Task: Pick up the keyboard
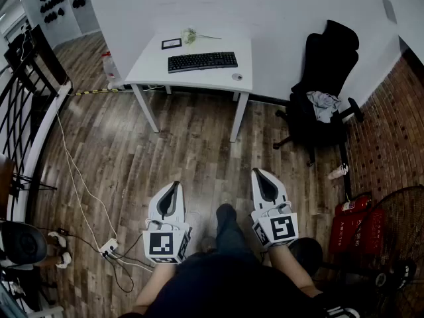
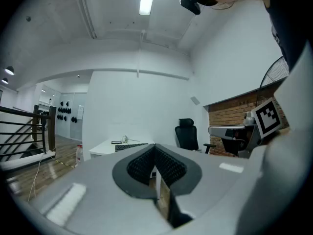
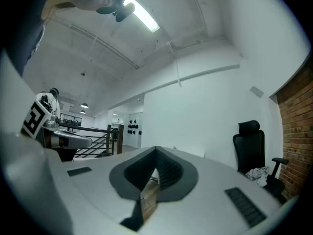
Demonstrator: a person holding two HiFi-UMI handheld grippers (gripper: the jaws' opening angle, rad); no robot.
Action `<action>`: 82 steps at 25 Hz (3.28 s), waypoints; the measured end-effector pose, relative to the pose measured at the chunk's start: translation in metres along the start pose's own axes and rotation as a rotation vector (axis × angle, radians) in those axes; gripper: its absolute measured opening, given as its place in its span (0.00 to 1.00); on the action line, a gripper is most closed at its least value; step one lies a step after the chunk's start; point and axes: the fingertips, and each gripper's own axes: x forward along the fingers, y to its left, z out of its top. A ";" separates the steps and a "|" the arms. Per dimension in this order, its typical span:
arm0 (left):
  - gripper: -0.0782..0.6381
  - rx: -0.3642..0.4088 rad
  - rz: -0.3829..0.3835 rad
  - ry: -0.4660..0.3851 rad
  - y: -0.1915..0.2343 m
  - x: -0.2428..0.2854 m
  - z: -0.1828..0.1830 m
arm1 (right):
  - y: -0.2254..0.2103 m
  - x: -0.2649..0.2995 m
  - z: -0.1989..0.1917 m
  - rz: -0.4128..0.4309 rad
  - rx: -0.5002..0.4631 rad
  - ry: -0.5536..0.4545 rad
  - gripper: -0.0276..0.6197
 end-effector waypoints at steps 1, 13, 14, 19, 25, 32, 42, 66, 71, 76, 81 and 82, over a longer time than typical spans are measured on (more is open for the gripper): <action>0.13 0.003 0.004 -0.013 -0.001 -0.004 0.007 | 0.001 -0.003 0.005 -0.004 -0.011 -0.013 0.06; 0.13 -0.013 -0.013 -0.112 -0.004 -0.002 0.028 | -0.004 -0.006 0.028 -0.041 -0.052 -0.053 0.06; 0.13 -0.010 -0.018 -0.114 -0.004 0.006 0.029 | -0.011 0.000 0.027 -0.049 -0.042 -0.048 0.06; 0.13 -0.017 -0.023 -0.097 0.011 0.058 0.029 | -0.042 0.048 0.024 -0.048 -0.026 -0.032 0.06; 0.13 -0.011 -0.012 -0.108 0.038 0.144 0.042 | -0.089 0.129 0.024 -0.024 -0.008 -0.020 0.21; 0.13 -0.014 0.027 -0.107 0.053 0.243 0.060 | -0.159 0.207 0.024 0.001 -0.006 -0.003 0.23; 0.13 -0.046 0.080 -0.086 0.067 0.329 0.065 | -0.212 0.283 0.014 0.065 0.027 0.001 0.25; 0.13 -0.025 0.049 -0.109 0.203 0.513 0.064 | -0.257 0.497 -0.023 0.049 -0.006 0.035 0.25; 0.13 -0.017 -0.011 -0.078 0.238 0.578 0.061 | -0.279 0.556 -0.042 -0.013 0.001 0.100 0.25; 0.13 -0.018 -0.083 -0.037 0.269 0.634 0.049 | -0.300 0.606 -0.068 -0.072 0.023 0.177 0.25; 0.13 -0.032 -0.113 0.013 0.294 0.684 0.038 | -0.325 0.643 -0.092 -0.126 0.030 0.238 0.25; 0.13 -0.030 -0.126 0.012 0.296 0.693 0.037 | -0.330 0.648 -0.096 -0.134 0.030 0.250 0.25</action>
